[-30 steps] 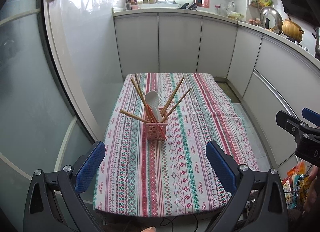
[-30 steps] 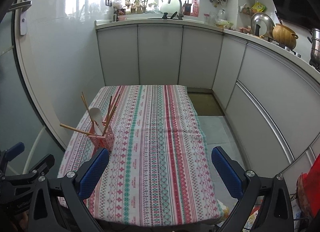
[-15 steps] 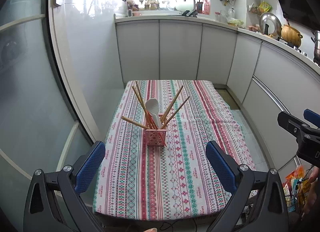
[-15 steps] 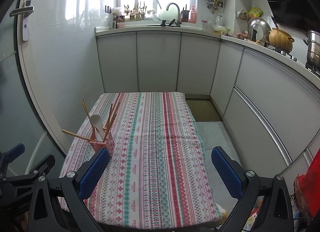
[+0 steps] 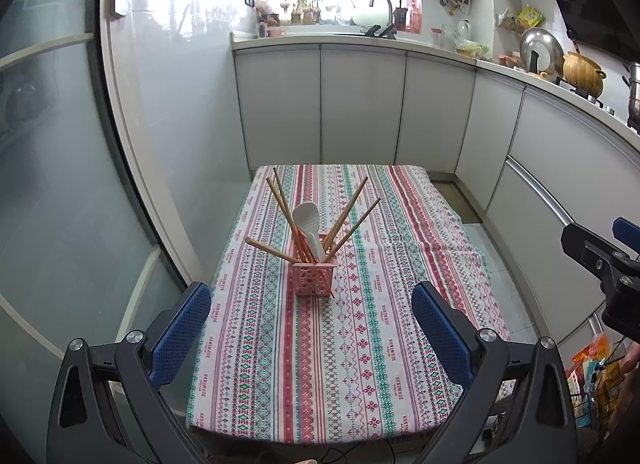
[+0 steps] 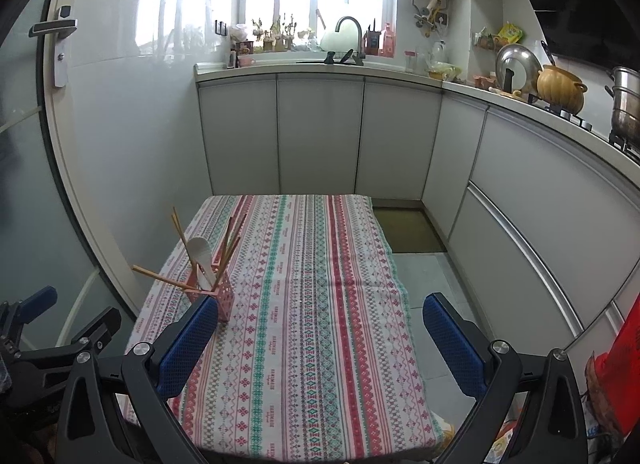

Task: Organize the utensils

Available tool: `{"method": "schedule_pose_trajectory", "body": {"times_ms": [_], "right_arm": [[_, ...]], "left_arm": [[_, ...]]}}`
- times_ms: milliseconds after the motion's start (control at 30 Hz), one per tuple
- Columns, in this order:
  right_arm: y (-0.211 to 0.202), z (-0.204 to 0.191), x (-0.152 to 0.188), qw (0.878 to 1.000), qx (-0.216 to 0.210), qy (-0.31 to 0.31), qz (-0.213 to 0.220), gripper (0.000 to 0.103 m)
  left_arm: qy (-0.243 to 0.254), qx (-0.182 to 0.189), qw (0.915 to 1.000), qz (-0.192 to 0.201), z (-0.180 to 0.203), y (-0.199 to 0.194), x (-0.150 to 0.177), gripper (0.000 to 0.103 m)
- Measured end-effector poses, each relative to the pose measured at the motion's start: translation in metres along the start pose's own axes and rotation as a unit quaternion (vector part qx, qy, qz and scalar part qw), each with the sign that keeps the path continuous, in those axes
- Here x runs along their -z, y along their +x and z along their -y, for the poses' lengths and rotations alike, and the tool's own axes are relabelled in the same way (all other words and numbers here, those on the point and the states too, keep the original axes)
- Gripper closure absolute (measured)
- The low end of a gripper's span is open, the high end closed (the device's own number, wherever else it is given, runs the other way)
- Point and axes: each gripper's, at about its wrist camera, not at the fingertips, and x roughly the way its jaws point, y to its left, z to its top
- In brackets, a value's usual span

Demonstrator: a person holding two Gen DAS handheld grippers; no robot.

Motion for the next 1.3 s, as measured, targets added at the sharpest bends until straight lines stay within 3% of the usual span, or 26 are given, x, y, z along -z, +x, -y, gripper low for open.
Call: {"method": "schedule_pose_trajectory", "body": {"times_ms": [1300], "right_arm": [[0.0019,-0.0027,0.0023,1.000,-0.002,-0.001,0.000,0.000]], "left_arm": [[-0.002,-0.002,1.0000,-0.001,-0.0038,0.0033,-0.0010,0.001]]}}
